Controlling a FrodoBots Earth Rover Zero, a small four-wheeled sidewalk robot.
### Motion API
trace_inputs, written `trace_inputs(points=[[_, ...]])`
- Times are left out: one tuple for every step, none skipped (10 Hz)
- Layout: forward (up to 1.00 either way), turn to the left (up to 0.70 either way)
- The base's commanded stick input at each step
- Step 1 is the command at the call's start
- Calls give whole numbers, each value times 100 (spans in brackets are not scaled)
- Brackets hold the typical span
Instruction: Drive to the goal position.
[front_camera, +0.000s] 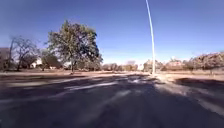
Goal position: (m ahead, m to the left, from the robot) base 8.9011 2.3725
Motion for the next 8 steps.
trace_inputs(points=[[50, 0], [50, 0], [50, 0], [70, 0], [70, 0], [70, 0], [70, 0], [70, 0]])
